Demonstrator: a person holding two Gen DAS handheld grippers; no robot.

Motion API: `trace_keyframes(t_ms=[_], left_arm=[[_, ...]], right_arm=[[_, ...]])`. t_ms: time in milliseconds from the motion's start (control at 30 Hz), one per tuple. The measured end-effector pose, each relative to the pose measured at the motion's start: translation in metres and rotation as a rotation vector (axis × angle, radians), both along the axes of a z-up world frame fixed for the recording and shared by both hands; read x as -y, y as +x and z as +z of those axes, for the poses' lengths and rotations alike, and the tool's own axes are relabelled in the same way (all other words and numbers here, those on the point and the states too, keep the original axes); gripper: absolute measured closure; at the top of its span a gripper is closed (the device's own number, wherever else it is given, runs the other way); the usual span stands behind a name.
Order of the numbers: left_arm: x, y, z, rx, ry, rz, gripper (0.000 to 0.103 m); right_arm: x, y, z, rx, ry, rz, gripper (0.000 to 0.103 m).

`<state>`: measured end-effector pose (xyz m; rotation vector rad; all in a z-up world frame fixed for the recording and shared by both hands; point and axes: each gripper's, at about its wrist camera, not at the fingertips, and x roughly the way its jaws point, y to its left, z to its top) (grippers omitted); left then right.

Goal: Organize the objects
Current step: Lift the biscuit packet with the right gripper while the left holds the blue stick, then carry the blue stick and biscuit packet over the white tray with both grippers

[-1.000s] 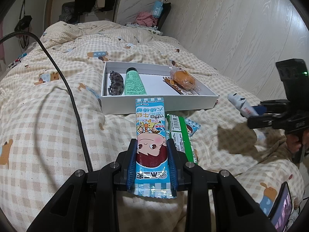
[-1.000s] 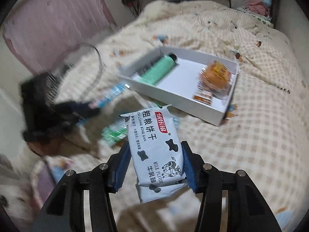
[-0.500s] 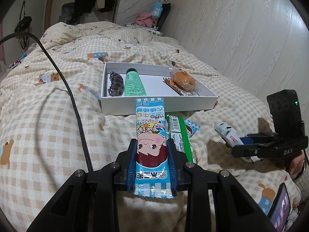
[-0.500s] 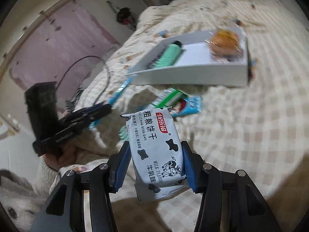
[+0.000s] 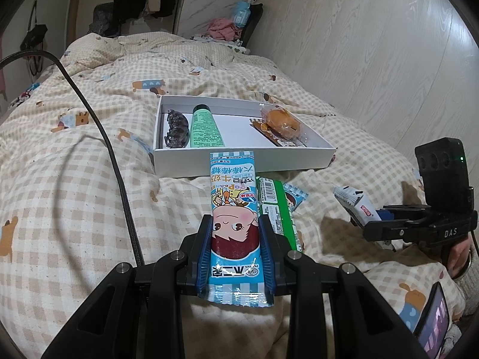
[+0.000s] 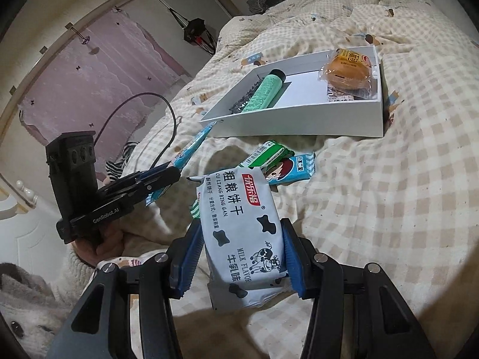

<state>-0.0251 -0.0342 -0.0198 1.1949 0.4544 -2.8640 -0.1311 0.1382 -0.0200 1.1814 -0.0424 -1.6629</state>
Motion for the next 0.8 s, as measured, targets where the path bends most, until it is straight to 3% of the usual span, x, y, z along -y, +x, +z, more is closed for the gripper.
trace_keyframes(t_ms=[233,400,533,633,700,767,800], left_arm=[[0.0,0.002,0.003,-0.004,-0.015,0.016,0.07],[0.008,0.012,0.045,-0.125,-0.03,0.03,0.07],[0.018,-0.007,0.078,-0.203,-0.04,0.044,0.07],[0.018,-0.027,0.114,-0.269,-0.145,0.045,0.07],[0.019,-0.036,0.143,-0.362,-0.2,0.05,0.07],[0.019,-0.043,0.163,-0.472,-0.236,0.093,0.07],[0.019,-0.047,0.17,-0.51,-0.241,0.135,0.07]], right_arm=[[-0.001,0.0,0.005,-0.006,0.031,-0.01,0.051],[0.003,-0.012,0.038,-0.016,-0.006,0.0,0.051],[0.019,-0.022,0.082,-0.139,-0.052,0.019,0.051],[0.038,-0.029,0.117,-0.211,-0.102,0.009,0.051],[0.045,-0.029,0.139,-0.275,-0.175,0.027,0.051],[0.053,-0.026,0.161,-0.387,-0.264,-0.002,0.051],[0.053,-0.021,0.171,-0.493,-0.302,-0.089,0.051]])
